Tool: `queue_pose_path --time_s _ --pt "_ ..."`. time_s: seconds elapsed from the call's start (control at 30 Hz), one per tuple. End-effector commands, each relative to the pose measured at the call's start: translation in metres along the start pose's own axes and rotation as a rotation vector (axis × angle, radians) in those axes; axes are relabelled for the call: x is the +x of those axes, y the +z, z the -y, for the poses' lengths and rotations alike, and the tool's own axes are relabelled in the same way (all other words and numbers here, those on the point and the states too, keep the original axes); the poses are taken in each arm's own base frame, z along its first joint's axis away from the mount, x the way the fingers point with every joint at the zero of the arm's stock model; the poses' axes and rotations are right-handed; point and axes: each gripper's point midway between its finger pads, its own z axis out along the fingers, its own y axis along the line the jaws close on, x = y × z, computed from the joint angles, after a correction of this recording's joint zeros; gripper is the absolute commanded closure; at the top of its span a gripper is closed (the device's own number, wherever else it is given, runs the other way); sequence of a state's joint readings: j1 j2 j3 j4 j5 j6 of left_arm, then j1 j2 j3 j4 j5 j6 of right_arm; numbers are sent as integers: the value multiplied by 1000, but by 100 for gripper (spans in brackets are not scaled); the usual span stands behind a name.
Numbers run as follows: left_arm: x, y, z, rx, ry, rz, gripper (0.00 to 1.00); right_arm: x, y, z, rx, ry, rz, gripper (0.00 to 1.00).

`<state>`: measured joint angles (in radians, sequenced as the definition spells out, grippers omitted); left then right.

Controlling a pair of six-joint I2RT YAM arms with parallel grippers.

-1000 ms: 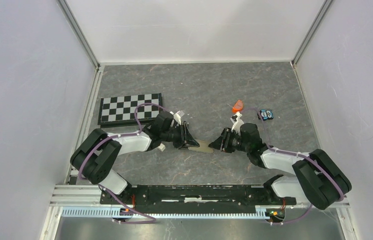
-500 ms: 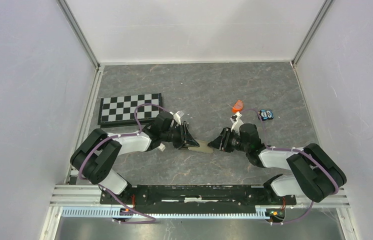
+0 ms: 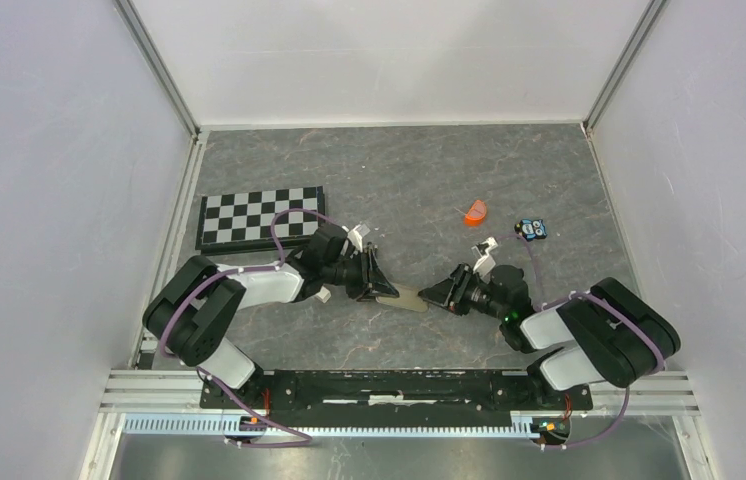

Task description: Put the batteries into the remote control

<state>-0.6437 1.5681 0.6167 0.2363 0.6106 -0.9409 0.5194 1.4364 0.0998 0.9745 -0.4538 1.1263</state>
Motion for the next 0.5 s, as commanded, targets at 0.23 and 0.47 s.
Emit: queue_pose_path --time_s 0.23,0.47 --pt "10 11 -29 -130 -34 -1 98 -24 -8 -114 -423 -142 56 60" --pt "9 3 -31 -184 -28 3 98 -44 11 -71 -159 -249 109 60"
